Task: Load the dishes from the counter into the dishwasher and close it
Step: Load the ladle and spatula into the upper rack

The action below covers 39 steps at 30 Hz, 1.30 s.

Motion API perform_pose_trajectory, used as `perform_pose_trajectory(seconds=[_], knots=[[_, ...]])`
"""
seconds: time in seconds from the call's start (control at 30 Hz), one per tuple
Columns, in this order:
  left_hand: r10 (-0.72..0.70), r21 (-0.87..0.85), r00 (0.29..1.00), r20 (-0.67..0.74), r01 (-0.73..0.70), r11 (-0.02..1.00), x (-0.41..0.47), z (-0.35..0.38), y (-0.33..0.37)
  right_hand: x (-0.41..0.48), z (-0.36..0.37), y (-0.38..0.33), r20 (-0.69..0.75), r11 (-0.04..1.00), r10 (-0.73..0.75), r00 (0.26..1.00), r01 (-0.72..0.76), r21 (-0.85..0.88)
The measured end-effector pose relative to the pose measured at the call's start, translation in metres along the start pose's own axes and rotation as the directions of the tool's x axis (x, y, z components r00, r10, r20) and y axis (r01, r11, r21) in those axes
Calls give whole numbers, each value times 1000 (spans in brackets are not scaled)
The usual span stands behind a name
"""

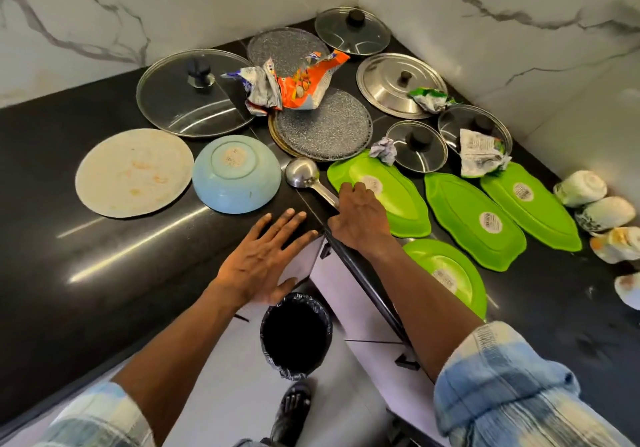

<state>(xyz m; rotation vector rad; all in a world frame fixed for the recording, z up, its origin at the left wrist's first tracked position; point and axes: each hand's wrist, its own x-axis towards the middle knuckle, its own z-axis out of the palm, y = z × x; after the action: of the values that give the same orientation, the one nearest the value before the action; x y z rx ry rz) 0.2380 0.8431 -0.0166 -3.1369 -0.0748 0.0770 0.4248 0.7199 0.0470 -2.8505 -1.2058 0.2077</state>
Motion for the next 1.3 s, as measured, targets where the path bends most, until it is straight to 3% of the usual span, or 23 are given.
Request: perform_pose_trajectory(seconds=[0.27, 0.43, 0.57, 0.7, 0.83, 1.0, 1.1, 1.17, 1.23, 1.3], knots=[[14, -47, 998, -54, -16, 999, -1, -4, 0, -34, -3, 9, -223, 984, 62, 973, -23, 174], [45, -97, 986, -158, -61, 993, -14, -12, 13, -120, -21, 18, -367, 894, 254, 895, -73, 442], [46, -243, 959, -280, -117, 963, -38, 0, 87, -251, -2, 32, -337, 712, 478, 812, -134, 689], [99, -511, 979, -177, -177, 841, -93, 34, 209, -422, 51, 33, -242, 579, 652, 718, -266, 771], [251, -707, 955, 157, -69, 704, -163, 78, 321, -578, 122, 12, -134, 419, 823, 552, -433, 798], [357, -714, 754, 552, 205, 670, -260, 129, 435, -726, 199, -28, -17, 191, 958, 287, -590, 785], [384, -669, 680, 624, 211, 713, -299, 151, 489, -786, 236, -46, 40, 27, 995, 90, -642, 766], [389, -659, 660, 643, 217, 720, -316, 157, 515, -812, 256, -50, 75, -60, 997, -5, -647, 760], [388, -644, 678, 624, 165, 747, -330, 163, 535, -829, 273, -52, 116, -134, 991, -71, -644, 753], [375, -602, 749, 547, 40, 798, -339, 170, 549, -837, 286, -49, 139, -170, 985, -99, -640, 749]])
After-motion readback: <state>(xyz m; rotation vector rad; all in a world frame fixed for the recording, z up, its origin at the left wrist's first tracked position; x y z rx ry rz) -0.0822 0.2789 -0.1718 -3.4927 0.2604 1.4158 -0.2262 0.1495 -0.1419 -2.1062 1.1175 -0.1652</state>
